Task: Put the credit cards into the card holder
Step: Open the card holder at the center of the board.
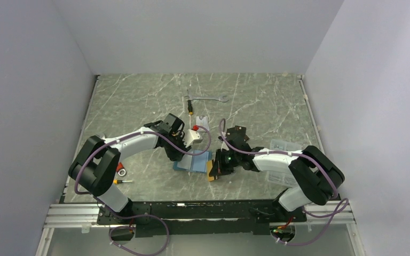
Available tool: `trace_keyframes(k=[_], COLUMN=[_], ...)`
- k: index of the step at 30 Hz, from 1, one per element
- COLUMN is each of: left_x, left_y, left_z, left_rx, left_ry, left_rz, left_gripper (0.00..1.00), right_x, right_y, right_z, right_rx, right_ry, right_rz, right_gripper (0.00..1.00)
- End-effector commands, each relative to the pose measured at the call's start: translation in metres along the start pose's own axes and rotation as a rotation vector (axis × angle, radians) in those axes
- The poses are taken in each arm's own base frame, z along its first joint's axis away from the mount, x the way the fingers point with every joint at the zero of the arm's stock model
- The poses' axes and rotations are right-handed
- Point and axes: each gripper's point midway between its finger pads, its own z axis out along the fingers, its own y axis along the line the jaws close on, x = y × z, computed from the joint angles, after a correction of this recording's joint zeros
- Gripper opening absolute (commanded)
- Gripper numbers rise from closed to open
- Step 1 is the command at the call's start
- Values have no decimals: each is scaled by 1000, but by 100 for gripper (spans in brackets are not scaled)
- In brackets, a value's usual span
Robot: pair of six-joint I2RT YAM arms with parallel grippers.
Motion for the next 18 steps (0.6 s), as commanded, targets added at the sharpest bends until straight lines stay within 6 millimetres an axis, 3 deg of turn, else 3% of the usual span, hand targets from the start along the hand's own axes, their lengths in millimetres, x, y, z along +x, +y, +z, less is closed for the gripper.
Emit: trace_keyframes(k=[1,10,18], left_x=[-9,-12,-10], left_y=[0,5,10], left_z=[-8,-13,-14], left_rx=[6,-8,-24], left_ry=[-40,-47,-42], left_rz=[16,16,6], left_gripper=[30,29,28], right_x=[-16,-10,-4], right_y=[15,14,0], right_z=[-3,6,5], right_rx=[-14,-30,3], right_ry=[-38,6,11], right_rz=[-80,-66,-19], right_gripper=[0,0,0])
